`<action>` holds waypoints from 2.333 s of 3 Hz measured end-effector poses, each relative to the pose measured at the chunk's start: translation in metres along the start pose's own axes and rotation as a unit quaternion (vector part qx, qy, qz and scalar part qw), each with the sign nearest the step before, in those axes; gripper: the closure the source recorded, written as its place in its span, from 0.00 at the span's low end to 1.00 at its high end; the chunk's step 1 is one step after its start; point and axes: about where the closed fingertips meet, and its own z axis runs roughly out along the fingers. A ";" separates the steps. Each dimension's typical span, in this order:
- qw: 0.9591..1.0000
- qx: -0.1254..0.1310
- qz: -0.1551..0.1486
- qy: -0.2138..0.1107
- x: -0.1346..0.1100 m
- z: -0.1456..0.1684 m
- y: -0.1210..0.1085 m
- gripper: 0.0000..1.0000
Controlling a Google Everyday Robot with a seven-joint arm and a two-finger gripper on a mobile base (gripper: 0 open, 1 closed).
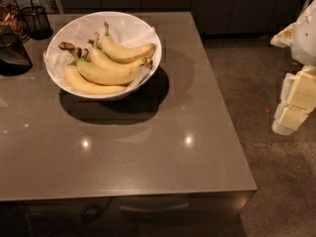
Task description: Pick banana from white bowl
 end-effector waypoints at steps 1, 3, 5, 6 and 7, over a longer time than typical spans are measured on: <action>1.000 0.000 0.000 0.000 0.000 0.000 0.000 0.00; 0.998 -0.015 0.028 0.060 -0.061 0.007 -0.006 0.00; 0.998 0.011 0.025 0.051 -0.128 0.010 -0.025 0.00; 0.999 -0.001 0.025 0.024 -0.148 0.021 -0.022 0.00; 1.000 -0.023 0.015 -0.004 -0.188 0.031 -0.015 0.00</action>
Offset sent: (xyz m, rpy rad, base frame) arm 0.0159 0.0525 0.0000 -0.1423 0.1367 -0.1492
